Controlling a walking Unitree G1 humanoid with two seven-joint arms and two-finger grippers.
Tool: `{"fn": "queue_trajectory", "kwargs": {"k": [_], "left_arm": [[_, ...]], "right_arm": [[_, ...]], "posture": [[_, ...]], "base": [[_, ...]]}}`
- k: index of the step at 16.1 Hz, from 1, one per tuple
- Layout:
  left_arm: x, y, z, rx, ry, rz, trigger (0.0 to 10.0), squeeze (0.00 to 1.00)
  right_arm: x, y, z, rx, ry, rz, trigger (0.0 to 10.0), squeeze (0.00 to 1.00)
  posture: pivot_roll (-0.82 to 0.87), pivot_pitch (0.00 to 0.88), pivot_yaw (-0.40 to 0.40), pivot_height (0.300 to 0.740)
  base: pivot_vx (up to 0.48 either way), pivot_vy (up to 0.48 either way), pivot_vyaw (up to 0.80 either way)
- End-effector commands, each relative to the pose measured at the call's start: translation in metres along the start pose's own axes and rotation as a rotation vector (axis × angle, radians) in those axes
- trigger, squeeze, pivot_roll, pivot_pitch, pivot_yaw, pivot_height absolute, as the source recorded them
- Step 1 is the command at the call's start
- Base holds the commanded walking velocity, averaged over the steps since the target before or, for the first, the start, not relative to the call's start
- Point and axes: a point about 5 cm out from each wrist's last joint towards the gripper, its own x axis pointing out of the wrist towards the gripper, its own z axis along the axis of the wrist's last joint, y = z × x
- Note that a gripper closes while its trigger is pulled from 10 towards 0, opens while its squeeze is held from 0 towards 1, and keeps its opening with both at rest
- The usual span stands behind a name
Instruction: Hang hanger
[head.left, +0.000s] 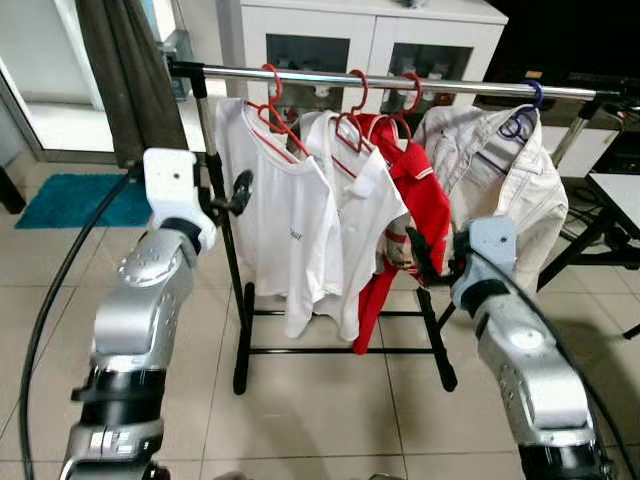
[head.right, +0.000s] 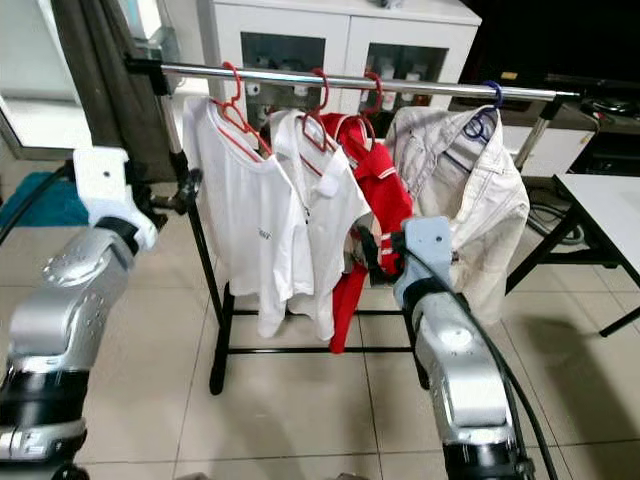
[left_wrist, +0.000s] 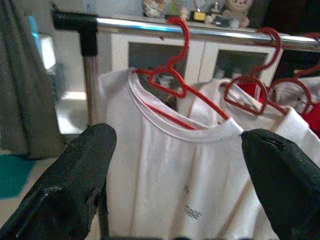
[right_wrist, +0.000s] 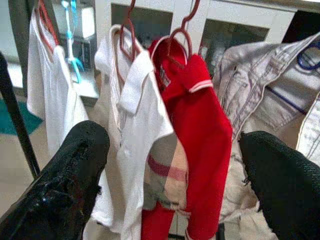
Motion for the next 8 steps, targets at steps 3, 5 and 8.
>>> {"fn": "queue_trajectory", "kwargs": {"k": [3,5,8], "left_arm": [[0.014,-0.001,0.005,0.034,0.023,-0.043,10.0,1.0],[0.01,-0.003,0.002,0.067,0.032,-0.125,10.0,1.0],[-0.018,-0.006,-0.01,0.098,0.041,-0.093,10.0,1.0]], "right_arm": [[0.007,-0.013,0.008,0.043,-0.02,-0.004,10.0,1.0],[0.008,-0.01,0.017,-0.031,-0.059,0.013,10.0,1.0],[-0.004,-0.009,0.012,-0.132,-0.07,-0.088,10.0,1.0]], "posture": [[-0.04,0.0,-0.035,0.74],[-0.06,0.0,-0.018,0.74],[-0.05,0.0,-0.028,0.74]], "base": [[0.0,0.0,0.0],[0.0,0.0,0.0],[0.0,-0.126,0.0]]}}
